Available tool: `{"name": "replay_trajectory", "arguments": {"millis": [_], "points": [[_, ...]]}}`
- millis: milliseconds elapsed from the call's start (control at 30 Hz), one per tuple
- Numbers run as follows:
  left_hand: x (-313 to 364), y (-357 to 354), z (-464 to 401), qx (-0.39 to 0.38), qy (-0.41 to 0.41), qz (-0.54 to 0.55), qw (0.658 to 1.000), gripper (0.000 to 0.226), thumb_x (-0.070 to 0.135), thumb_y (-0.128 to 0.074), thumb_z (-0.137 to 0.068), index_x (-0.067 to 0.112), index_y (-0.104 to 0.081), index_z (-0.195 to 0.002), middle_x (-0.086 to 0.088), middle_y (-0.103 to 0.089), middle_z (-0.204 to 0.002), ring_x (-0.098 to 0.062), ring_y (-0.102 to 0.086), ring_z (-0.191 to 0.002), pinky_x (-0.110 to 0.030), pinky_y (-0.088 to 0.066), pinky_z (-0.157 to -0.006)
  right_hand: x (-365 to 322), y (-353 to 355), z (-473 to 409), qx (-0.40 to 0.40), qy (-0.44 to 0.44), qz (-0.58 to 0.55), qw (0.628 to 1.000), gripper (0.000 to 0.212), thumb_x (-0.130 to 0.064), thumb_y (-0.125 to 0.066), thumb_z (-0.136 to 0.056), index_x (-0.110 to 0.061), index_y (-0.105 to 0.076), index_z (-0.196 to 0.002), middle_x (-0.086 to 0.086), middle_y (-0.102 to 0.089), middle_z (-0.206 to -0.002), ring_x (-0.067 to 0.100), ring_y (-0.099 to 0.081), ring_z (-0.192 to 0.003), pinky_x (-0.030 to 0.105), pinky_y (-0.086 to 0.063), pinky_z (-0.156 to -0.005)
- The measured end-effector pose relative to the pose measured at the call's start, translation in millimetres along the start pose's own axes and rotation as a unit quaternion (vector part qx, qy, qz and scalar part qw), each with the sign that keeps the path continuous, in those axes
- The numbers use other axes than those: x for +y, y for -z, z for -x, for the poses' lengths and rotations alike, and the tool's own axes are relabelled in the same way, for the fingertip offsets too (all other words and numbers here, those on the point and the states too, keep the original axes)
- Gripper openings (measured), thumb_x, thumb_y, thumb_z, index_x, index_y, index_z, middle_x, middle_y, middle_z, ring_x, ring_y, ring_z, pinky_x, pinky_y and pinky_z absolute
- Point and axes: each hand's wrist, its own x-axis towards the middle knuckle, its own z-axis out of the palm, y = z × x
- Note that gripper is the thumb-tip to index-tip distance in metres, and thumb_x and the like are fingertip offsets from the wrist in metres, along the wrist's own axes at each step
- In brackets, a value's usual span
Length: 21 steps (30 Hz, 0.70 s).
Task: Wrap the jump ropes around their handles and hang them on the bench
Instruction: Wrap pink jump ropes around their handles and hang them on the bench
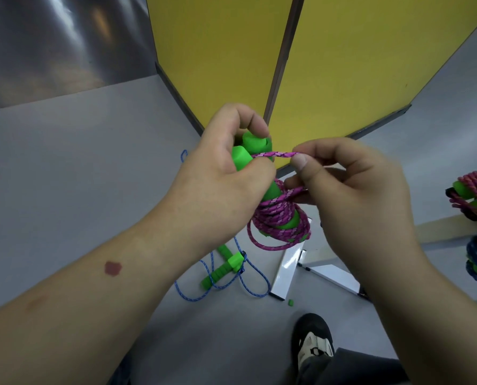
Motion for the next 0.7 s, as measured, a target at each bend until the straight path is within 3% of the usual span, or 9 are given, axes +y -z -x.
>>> {"name": "replay_trajectory", "arguments": {"millis": [100, 200, 267, 400, 533, 600, 700], "points": [[-0.9, 0.2, 0.6, 0.012, -0.004, 0.002, 1.000, 0.025, 0.005, -0.052, -0.083, 0.027, -0.057, -0.095, -0.013, -0.063, -0.106, -0.037, -0.059, -0.089, -0.054, -0.051, -0.067, -2.5, -5.6, 1.4, -0.011, -0.072, -0.060, 0.996, 0.013, -0.014, -0.068, -0.094, -0.024, -0.073, -0.088, 0.000, -0.074, -0.073, 0.016, -0.075, -0.075, 0.041, -0.063, -0.071], [-5.6, -2.2, 2.3, 0.007, 0.007, -0.024, 1.000, 0.021, 0.015, -0.051, -0.076, 0.027, -0.059, -0.090, -0.020, -0.060, -0.097, -0.037, -0.050, -0.070, -0.049, -0.044, -0.053, -4.0, -7.0, 2.4, -0.057, -0.046, -0.021, 0.997, 0.010, -0.019, -0.069, -0.094, -0.026, -0.073, -0.088, -0.001, -0.073, -0.079, 0.018, -0.071, -0.080, 0.043, -0.062, -0.074], [-5.6, -3.5, 2.8, -0.001, 0.015, -0.020, 1.000, 0.019, 0.017, -0.051, -0.075, 0.029, -0.058, -0.088, -0.026, -0.057, -0.092, -0.026, -0.043, -0.059, -0.042, -0.038, -0.048, -4.7, -5.0, 1.4, -0.078, -0.017, 0.026, 0.996, 0.009, -0.021, -0.069, -0.093, -0.028, -0.073, -0.089, -0.002, -0.071, -0.082, 0.016, -0.068, -0.082, 0.038, -0.060, -0.074], [-3.7, -2.9, 0.2, 0.017, 0.015, -0.015, 1.000, 0.023, 0.009, -0.054, -0.083, 0.031, -0.058, -0.088, -0.012, -0.063, -0.101, -0.019, -0.051, -0.065, -0.033, -0.043, -0.052, -2.7, -4.5, 0.5, -0.025, -0.064, -0.047, 0.997, 0.013, -0.016, -0.068, -0.095, -0.023, -0.074, -0.087, -0.004, -0.070, -0.072, 0.010, -0.067, -0.072, 0.040, -0.062, -0.069], [-0.8, -2.5, 2.1, 0.014, 0.006, -0.021, 1.000, 0.021, 0.016, -0.050, -0.076, 0.033, -0.057, -0.087, -0.020, -0.063, -0.102, -0.040, -0.056, -0.073, -0.052, -0.048, -0.057, -5.2, -5.1, 3.0, -0.037, -0.088, -0.074, 0.993, 0.013, -0.015, -0.067, -0.095, -0.022, -0.074, -0.086, -0.004, -0.070, -0.069, 0.010, -0.069, -0.070, 0.029, -0.061, -0.066], [-2.8, -0.8, 1.8, 0.021, -0.001, -0.017, 1.000, 0.023, 0.014, -0.050, -0.074, 0.033, -0.057, -0.085, -0.014, -0.063, -0.102, -0.038, -0.057, -0.083, -0.047, -0.048, -0.060, -5.0, -4.4, 3.8, -0.020, -0.107, -0.104, 0.989, 0.015, -0.013, -0.067, -0.094, -0.021, -0.074, -0.085, -0.003, -0.071, -0.069, 0.013, -0.070, -0.071, 0.035, -0.063, -0.070], [-9.9, -0.9, -0.6, 0.035, 0.019, 0.017, 0.999, 0.026, 0.013, -0.050, -0.072, 0.034, -0.060, -0.083, -0.015, -0.064, -0.102, -0.030, -0.055, -0.074, -0.038, -0.048, -0.065, -4.4, -4.9, 5.1, -0.013, -0.129, -0.119, 0.984, 0.014, -0.012, -0.067, -0.095, -0.020, -0.074, -0.086, -0.004, -0.069, -0.069, 0.015, -0.073, -0.075, 0.042, -0.064, -0.074]]}}
